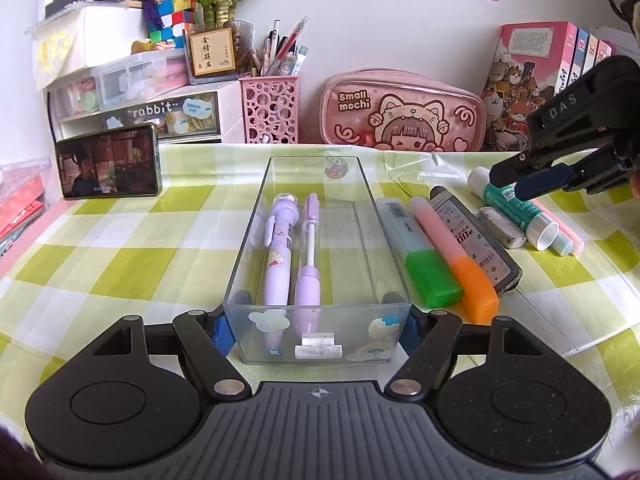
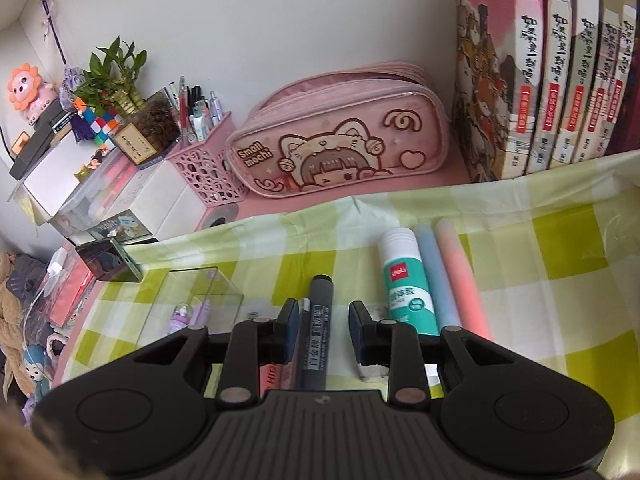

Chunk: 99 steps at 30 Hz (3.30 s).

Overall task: Organize stationery
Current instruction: 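Grasp the white Deli glue stick with the right gripper, then lower the glue stick upright into the clear box and open the right gripper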

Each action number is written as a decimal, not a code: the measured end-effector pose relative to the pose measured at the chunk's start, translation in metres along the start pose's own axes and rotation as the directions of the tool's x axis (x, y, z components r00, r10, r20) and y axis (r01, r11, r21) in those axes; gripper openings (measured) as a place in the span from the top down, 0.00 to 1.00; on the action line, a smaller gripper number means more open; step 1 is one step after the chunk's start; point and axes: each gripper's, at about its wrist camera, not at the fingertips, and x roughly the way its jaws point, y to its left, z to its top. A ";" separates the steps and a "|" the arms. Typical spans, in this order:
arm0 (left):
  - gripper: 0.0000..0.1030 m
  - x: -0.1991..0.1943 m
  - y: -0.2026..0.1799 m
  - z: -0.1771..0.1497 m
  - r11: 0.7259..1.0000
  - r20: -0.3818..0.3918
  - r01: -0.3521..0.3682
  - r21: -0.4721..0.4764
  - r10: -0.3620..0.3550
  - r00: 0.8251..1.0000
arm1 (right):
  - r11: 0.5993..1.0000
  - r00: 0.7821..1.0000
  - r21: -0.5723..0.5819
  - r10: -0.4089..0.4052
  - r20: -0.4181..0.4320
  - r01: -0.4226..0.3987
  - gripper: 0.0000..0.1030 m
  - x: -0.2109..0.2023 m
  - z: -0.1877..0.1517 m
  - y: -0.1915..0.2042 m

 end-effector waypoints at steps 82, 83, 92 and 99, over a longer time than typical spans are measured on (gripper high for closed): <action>0.29 0.000 0.001 0.001 1.000 0.001 -0.001 0.002 0.001 1.000 | 0.965 0.972 0.226 0.174 -0.156 -0.137 0.54 0.031 -0.007 0.092; 0.29 0.000 0.001 0.001 1.000 0.001 -0.001 0.003 0.000 1.000 | 0.966 0.973 0.222 0.167 -0.158 -0.130 0.54 0.031 -0.007 0.094; 0.29 0.001 0.002 0.002 1.000 0.000 0.005 0.002 -0.005 1.000 | 0.940 0.966 0.306 0.205 -0.156 -0.150 0.54 0.031 -0.010 0.090; 0.29 0.000 0.000 0.000 1.000 0.001 0.003 0.005 -0.003 1.000 | 0.953 0.963 0.261 0.202 -0.178 -0.152 0.54 0.029 -0.016 0.094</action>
